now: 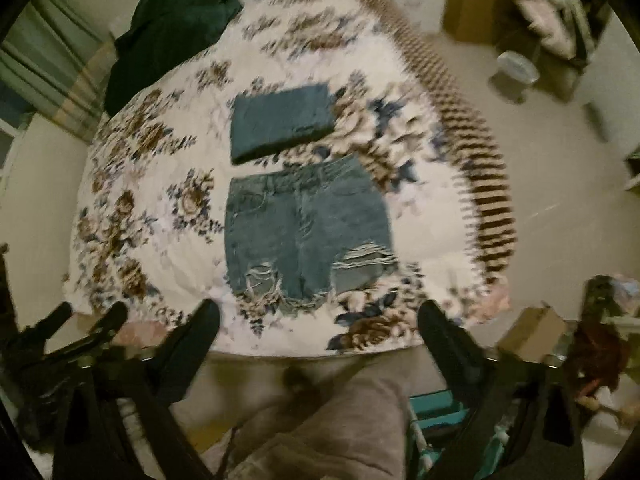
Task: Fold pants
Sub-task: 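Lower both grippers to the shorts and grasp the frayed leg hems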
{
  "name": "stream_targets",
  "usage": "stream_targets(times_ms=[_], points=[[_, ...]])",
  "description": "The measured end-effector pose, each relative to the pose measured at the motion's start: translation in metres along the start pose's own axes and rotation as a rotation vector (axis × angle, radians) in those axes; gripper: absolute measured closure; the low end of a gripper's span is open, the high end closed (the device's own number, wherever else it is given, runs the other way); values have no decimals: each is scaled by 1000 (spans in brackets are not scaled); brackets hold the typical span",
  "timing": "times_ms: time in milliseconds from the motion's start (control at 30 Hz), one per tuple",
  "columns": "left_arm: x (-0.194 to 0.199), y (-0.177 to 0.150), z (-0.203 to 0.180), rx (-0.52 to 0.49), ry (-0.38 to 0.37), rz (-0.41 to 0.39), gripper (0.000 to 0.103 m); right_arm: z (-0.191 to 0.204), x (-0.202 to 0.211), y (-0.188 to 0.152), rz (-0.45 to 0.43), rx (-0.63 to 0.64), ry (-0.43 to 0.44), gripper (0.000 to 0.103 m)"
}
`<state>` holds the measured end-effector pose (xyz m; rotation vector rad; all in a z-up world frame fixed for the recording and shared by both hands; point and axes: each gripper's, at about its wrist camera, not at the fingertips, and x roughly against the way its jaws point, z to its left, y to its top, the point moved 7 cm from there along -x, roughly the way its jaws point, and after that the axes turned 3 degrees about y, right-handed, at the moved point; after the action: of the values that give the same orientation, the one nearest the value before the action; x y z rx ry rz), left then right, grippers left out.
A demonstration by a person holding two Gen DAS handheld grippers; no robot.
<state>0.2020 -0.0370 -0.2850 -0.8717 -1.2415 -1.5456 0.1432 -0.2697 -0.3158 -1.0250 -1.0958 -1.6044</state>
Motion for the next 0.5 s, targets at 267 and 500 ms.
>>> stream_targets(times_ms=[267,500], points=[[-109,11,-114,138,84,144,0,-96,-163,92,309,117,177,40],[-191,-20,-225,333,-12,241,0,-171,-306,133,523,141,269,40]])
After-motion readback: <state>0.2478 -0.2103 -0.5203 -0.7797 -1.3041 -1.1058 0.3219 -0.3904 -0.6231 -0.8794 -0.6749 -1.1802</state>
